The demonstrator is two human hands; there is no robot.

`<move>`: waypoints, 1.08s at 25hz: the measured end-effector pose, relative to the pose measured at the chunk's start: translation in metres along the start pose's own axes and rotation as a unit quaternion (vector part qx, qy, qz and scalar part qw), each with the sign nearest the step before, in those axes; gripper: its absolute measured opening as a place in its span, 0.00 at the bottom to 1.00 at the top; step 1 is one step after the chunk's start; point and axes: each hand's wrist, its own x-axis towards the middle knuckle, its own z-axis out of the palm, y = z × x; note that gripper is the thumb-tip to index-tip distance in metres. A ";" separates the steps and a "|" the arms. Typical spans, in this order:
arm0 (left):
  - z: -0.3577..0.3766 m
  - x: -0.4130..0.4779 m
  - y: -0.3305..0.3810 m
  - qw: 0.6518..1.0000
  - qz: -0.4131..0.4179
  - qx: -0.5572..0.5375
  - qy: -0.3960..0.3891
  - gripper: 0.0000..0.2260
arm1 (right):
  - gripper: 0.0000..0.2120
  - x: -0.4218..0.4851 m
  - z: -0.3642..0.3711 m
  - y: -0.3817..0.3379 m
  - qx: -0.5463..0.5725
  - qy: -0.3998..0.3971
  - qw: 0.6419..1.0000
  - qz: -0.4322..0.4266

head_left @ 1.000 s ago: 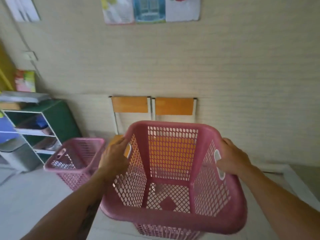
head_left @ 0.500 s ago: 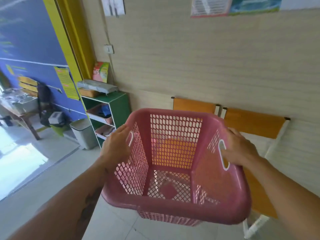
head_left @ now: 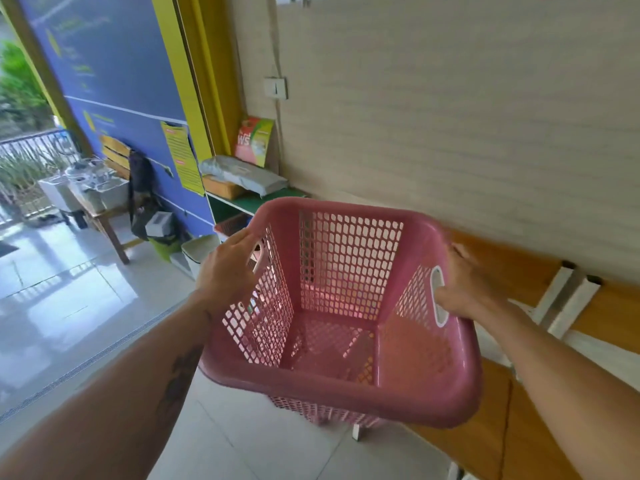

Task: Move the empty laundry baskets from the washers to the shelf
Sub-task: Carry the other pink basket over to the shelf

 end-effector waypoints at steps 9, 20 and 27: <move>0.113 0.139 -0.152 0.995 0.046 -0.034 -0.081 0.27 | 0.35 0.106 0.110 -0.078 -0.024 0.007 0.994 0.105; 0.301 0.190 -0.218 0.973 0.047 -0.100 -0.201 0.37 | 0.55 0.184 0.290 -0.057 0.049 -0.035 0.974 0.217; 0.474 0.154 -0.283 0.941 0.039 -0.098 -0.322 0.42 | 0.59 0.195 0.444 -0.040 -0.040 -0.123 0.945 0.301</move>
